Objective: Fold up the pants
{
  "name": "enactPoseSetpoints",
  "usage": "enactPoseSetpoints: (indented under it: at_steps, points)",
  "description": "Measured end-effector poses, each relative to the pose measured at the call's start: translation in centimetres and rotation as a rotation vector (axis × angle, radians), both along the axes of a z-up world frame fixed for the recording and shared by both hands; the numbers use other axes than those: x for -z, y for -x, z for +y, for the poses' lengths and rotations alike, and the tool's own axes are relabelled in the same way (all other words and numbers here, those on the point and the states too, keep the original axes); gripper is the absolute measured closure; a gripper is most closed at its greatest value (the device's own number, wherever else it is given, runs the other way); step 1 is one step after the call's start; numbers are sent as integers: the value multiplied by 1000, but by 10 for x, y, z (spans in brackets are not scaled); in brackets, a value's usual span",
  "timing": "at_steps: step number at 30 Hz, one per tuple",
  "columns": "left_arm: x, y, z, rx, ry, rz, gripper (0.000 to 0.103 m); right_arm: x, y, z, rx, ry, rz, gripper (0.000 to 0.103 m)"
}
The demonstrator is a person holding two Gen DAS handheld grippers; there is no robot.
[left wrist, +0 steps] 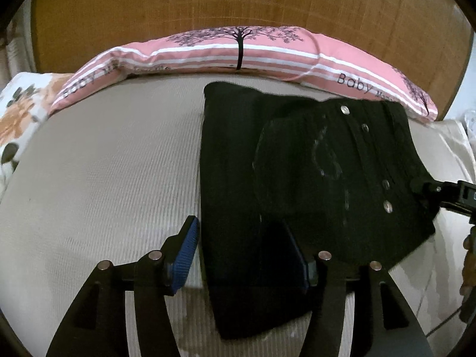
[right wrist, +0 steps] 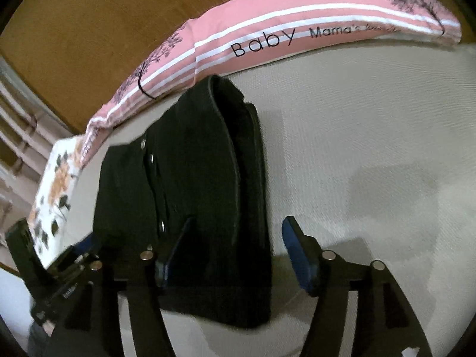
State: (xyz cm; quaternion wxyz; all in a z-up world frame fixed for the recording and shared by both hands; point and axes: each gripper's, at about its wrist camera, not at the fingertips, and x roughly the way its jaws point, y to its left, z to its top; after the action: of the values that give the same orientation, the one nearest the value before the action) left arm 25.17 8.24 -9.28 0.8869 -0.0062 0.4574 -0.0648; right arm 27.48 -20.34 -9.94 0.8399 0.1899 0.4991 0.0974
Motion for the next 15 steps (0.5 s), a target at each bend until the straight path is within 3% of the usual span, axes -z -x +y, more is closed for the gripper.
enactPoseSetpoints:
  at_steps: [5,8,15]
  points:
    - [-18,35,3,-76,-35,-24,45,-23,33,-2,23,67,-64,38]
    - [-30,55,2,-121,-64,-25,40,-37,53,6,8,124,-93,36]
    - [-55,105,-9,-147,-128,-46,32,-63,103,36,-16,203,-160,20]
